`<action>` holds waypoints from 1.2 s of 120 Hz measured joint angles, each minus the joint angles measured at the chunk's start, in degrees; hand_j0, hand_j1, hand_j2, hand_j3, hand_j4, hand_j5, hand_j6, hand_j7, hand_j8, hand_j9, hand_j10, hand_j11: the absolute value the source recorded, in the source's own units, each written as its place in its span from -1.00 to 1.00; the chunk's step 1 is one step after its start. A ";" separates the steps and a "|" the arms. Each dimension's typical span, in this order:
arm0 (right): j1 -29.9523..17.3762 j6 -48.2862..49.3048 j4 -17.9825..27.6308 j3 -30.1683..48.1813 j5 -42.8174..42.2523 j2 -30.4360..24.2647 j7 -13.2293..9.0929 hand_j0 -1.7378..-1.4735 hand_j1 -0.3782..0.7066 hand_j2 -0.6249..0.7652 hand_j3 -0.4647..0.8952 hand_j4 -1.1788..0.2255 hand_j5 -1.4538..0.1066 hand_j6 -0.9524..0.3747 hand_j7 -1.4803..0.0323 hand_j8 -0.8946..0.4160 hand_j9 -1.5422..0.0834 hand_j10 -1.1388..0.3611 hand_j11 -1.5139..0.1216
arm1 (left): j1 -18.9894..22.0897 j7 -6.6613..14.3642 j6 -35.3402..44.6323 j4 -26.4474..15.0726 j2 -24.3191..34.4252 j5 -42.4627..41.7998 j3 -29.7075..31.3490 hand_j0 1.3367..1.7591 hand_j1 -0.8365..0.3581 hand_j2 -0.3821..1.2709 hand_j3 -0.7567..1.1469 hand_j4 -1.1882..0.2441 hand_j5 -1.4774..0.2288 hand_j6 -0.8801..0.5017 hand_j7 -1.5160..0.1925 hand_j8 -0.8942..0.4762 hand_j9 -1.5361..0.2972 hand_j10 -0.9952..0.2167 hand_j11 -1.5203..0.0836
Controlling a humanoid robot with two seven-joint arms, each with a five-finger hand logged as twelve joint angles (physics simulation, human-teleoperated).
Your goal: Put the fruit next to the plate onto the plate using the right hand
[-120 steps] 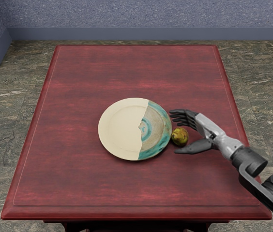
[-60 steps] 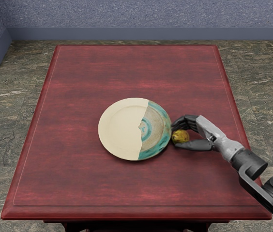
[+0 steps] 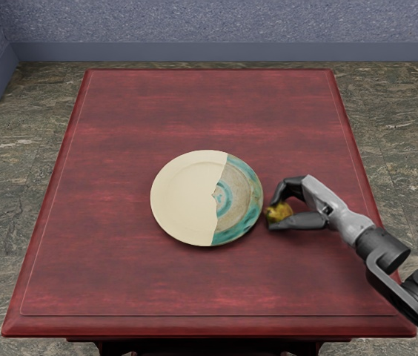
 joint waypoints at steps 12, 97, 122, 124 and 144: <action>0.23 0.26 0.14 0.53 0.14 -0.27 -0.13 -0.35 0.15 0.36 -0.32 -0.55 -0.56 -0.64 -0.52 -0.35 -0.47 0.04 -0.55 | 0.00 0.00 0.00 -0.02 0.00 -0.01 0.01 0.52 0.98 -0.54 -0.20 0.66 0.73 0.27 0.77 0.30 0.68 0.64 0.90; 3.92 3.76 4.50 5.09 0.51 -2.54 -2.26 -0.37 0.25 0.49 -0.32 -0.56 -0.59 -0.85 -0.54 -0.34 -0.49 0.06 -0.58 | 0.00 0.00 0.00 -0.01 0.00 -0.01 0.01 0.52 0.98 -0.54 -0.20 0.66 0.73 0.27 0.77 0.30 0.68 0.64 0.90; 6.90 4.51 4.77 5.17 0.51 -0.09 -4.32 -0.37 0.25 0.49 -0.32 -0.56 -0.60 -0.87 -0.54 -0.33 -0.49 0.07 -0.58 | 0.00 0.00 0.00 0.00 0.00 -0.01 0.01 0.52 0.98 -0.54 -0.20 0.66 0.73 0.27 0.77 0.30 0.68 0.64 0.90; 7.10 4.54 4.77 5.16 0.51 0.09 -4.44 -0.37 0.24 0.48 -0.32 -0.56 -0.60 -0.87 -0.54 -0.33 -0.49 0.08 -0.58 | 0.00 0.00 0.00 -0.01 0.00 -0.01 0.01 0.52 0.98 -0.54 -0.20 0.66 0.73 0.27 0.77 0.30 0.68 0.64 0.90; 8.97 4.68 4.05 4.61 0.43 3.35 -5.74 -0.37 0.24 0.46 -0.32 -0.56 -0.60 -0.87 -0.54 -0.33 -0.49 0.06 -0.58 | 0.00 0.00 0.00 0.00 0.00 -0.01 0.01 0.52 0.98 -0.54 -0.20 0.66 0.73 0.27 0.77 0.30 0.68 0.64 0.90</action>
